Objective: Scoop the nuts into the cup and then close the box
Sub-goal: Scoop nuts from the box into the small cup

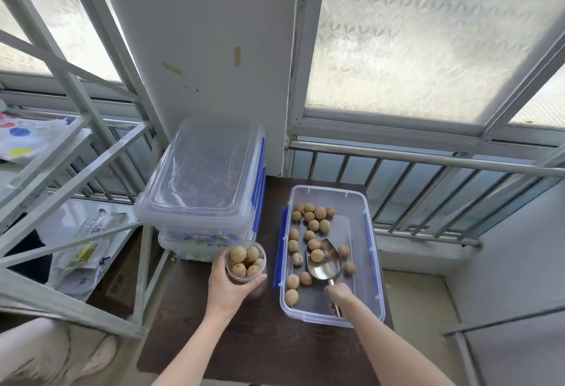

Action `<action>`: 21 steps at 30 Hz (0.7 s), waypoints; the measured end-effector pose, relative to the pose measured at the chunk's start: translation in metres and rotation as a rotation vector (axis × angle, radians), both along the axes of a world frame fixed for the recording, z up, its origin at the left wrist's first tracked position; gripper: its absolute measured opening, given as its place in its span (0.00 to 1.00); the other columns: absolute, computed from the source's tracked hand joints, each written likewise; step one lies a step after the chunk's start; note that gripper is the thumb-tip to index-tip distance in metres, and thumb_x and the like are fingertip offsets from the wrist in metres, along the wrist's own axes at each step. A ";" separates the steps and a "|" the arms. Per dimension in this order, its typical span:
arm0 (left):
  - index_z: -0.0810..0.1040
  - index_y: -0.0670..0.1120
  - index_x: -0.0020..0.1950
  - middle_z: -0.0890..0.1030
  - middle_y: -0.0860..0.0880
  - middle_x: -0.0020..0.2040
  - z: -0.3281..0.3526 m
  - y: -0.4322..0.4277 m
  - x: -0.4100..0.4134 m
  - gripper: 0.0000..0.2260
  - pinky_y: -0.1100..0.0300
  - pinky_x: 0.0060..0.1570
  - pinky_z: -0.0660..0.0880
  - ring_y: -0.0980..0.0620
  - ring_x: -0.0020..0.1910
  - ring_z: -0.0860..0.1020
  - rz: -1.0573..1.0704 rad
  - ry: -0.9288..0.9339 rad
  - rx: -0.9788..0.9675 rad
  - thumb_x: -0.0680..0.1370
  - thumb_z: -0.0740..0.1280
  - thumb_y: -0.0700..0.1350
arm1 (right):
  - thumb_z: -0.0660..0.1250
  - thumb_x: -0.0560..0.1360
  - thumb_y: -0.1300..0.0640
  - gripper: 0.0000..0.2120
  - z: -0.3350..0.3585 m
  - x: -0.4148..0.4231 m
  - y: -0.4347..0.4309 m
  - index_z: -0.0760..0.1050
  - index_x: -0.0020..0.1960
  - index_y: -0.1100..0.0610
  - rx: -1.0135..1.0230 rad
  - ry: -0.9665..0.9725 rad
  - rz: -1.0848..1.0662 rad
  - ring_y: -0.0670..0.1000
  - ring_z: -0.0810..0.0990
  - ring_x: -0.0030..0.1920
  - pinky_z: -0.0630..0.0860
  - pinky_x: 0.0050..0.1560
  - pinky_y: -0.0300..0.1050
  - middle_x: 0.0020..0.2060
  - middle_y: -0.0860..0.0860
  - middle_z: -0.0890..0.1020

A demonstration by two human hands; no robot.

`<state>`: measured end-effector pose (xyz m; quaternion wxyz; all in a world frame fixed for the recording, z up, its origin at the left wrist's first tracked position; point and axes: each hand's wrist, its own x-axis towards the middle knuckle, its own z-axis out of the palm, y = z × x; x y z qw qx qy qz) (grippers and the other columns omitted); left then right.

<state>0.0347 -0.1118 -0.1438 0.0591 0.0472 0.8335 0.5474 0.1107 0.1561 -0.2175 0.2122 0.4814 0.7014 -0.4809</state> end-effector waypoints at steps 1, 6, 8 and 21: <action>0.74 0.50 0.61 0.78 0.52 0.58 -0.002 -0.002 -0.001 0.37 0.52 0.64 0.74 0.53 0.59 0.76 0.006 0.003 -0.001 0.56 0.83 0.54 | 0.59 0.78 0.65 0.04 0.000 0.000 0.001 0.70 0.45 0.66 -0.011 -0.002 -0.006 0.54 0.72 0.28 0.67 0.28 0.42 0.30 0.58 0.72; 0.74 0.49 0.60 0.78 0.52 0.57 -0.006 -0.008 0.000 0.36 0.51 0.64 0.74 0.54 0.58 0.76 0.019 0.001 -0.021 0.56 0.84 0.50 | 0.59 0.78 0.65 0.09 0.002 0.001 0.003 0.69 0.39 0.61 -0.090 0.024 -0.045 0.52 0.69 0.25 0.65 0.24 0.38 0.28 0.56 0.71; 0.74 0.50 0.60 0.78 0.52 0.57 -0.005 -0.008 0.001 0.36 0.52 0.64 0.73 0.54 0.58 0.76 0.018 0.007 -0.019 0.56 0.84 0.50 | 0.60 0.77 0.64 0.08 0.003 0.002 0.005 0.70 0.39 0.59 -0.125 0.033 -0.068 0.51 0.68 0.25 0.64 0.25 0.38 0.28 0.54 0.71; 0.71 0.57 0.62 0.78 0.60 0.57 0.024 0.015 -0.005 0.36 0.76 0.56 0.69 0.64 0.58 0.76 -0.131 0.063 -0.021 0.58 0.84 0.52 | 0.58 0.75 0.61 0.05 0.071 0.020 0.031 0.67 0.41 0.56 -0.235 0.222 -0.062 0.48 0.62 0.22 0.58 0.26 0.40 0.23 0.50 0.66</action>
